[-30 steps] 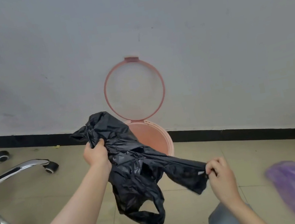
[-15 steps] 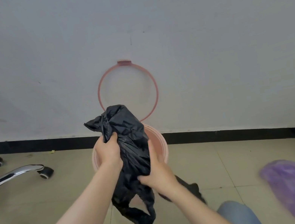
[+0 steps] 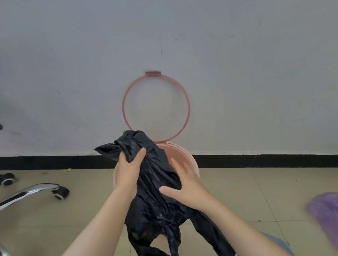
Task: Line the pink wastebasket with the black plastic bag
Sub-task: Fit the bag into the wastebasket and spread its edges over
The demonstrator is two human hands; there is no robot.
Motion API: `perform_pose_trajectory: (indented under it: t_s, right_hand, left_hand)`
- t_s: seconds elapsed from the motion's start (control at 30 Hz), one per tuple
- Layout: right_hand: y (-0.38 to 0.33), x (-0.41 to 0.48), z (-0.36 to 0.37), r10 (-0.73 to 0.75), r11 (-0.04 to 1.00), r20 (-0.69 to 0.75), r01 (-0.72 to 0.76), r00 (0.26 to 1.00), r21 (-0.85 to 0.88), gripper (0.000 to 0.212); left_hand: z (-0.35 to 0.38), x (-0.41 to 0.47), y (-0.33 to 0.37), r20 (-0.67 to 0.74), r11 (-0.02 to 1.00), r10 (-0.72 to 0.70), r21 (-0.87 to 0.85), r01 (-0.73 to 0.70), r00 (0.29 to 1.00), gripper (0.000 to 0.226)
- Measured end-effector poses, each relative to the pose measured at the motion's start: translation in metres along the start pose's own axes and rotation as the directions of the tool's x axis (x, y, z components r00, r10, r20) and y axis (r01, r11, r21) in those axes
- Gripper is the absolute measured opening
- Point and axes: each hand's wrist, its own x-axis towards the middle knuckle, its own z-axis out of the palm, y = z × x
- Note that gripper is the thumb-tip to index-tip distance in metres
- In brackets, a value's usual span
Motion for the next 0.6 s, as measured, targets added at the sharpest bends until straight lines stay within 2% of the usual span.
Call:
perform_pose_trajectory:
  t_s: [0.03, 0.1, 0.17, 0.23, 0.33, 0.43, 0.5, 0.57, 0.6]
  right_hand:
    - [-0.001, 0.006, 0.009, 0.030, 0.999, 0.039, -0.030, 0.999, 0.014, 0.089]
    - [0.004, 0.016, 0.023, 0.086, 0.996, 0.038, -0.085, 0.996, -0.029, 0.084]
    - [0.018, 0.026, 0.035, 0.102, 0.984, -0.038, -0.107, 0.994, -0.142, 0.072]
    - [0.026, 0.034, 0.040, 0.079, 0.983, -0.089, -0.092, 0.993, -0.160, 0.066]
    - [0.031, 0.052, 0.031, 0.104, 0.989, -0.193, -0.123, 0.976, -0.088, 0.064]
    - [0.027, 0.069, 0.017, 0.154, 0.939, -0.279, -0.229, 0.948, -0.257, 0.041]
    - [0.018, 0.071, 0.015, 0.192, 0.816, -0.152, -0.244, 0.970, -0.524, 0.029]
    - [0.008, 0.067, 0.017, 0.257, 0.560, 0.049, -0.108, 0.965, -0.821, 0.024]
    - [0.004, 0.068, 0.018, 0.310, 0.484, 0.118, -0.050, 0.943, -0.874, 0.021]
  left_hand:
    - [-0.001, -0.002, -0.002, 0.046, 0.993, 0.010, 0.113, -0.015, 0.999, 0.090]
    - [-0.004, -0.014, -0.008, 0.116, 0.942, 0.051, 0.325, -0.087, 0.992, 0.080]
    - [-0.009, -0.022, -0.024, 0.114, 0.803, 0.094, 0.578, -0.143, 0.989, 0.082]
    - [-0.017, -0.029, -0.044, 0.105, 0.642, 0.044, 0.759, -0.108, 0.994, 0.084]
    - [-0.024, -0.041, -0.063, 0.051, 0.503, -0.096, 0.864, 0.004, 0.994, 0.077]
    - [-0.021, -0.049, -0.073, 0.064, 0.557, -0.108, 0.830, 0.007, 0.992, 0.081]
    - [-0.018, -0.052, -0.076, 0.104, 0.626, -0.083, 0.779, -0.030, 0.991, 0.081]
    - [-0.013, -0.055, -0.077, 0.145, 0.640, -0.033, 0.763, -0.090, 0.989, 0.074]
    - [-0.010, -0.056, -0.075, 0.163, 0.627, 0.004, 0.768, -0.129, 0.987, 0.068]
